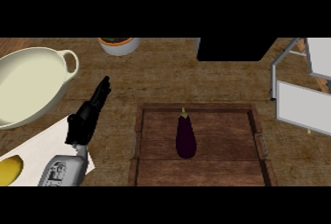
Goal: Pick the bell pepper from the tray and place it in the tiered shelf
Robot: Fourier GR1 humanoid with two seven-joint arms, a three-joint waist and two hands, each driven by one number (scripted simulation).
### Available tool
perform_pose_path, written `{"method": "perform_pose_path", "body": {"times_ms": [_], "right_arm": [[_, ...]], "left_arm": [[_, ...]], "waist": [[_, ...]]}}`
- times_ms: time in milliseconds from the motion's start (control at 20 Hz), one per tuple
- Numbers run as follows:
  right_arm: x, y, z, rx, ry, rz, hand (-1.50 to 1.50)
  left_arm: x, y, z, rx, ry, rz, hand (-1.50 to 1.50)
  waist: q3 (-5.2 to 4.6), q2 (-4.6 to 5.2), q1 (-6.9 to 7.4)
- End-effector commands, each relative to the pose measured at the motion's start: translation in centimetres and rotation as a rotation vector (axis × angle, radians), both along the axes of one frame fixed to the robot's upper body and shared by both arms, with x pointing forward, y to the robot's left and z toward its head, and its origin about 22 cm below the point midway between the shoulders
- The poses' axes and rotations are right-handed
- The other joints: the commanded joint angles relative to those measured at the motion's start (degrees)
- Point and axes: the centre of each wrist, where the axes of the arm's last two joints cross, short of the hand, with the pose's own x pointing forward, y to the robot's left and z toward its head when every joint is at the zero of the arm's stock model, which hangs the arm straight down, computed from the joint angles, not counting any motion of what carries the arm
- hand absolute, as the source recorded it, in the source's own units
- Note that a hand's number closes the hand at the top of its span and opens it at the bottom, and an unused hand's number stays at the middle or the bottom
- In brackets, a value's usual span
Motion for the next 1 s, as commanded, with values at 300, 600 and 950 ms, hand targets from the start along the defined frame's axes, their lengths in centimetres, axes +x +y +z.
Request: {"method": "perform_pose_path", "body": {"times_ms": [300,600,950], "right_arm": [[5.0,-2.3,-3.1,0.014,-0.059,0.003,1.5],[4.5,-5.8,-4.7,0.166,-0.267,0.125,1.5],[5.7,-7.5,-6.0,0.166,-0.255,0.151,1.5]], "left_arm": [[0.1,0.4,-0.9,0.008,-0.017,-0.004,0.0],[-0.6,-0.2,-1.1,0.003,-0.002,0.003,0.0],[0.1,0.7,-1.3,0.0,-0.011,0.006,0.0]], "waist": [[-0.01,0.08,0.28],[0.03,0.1,0.19],[-0.01,0.01,0.08]]}}
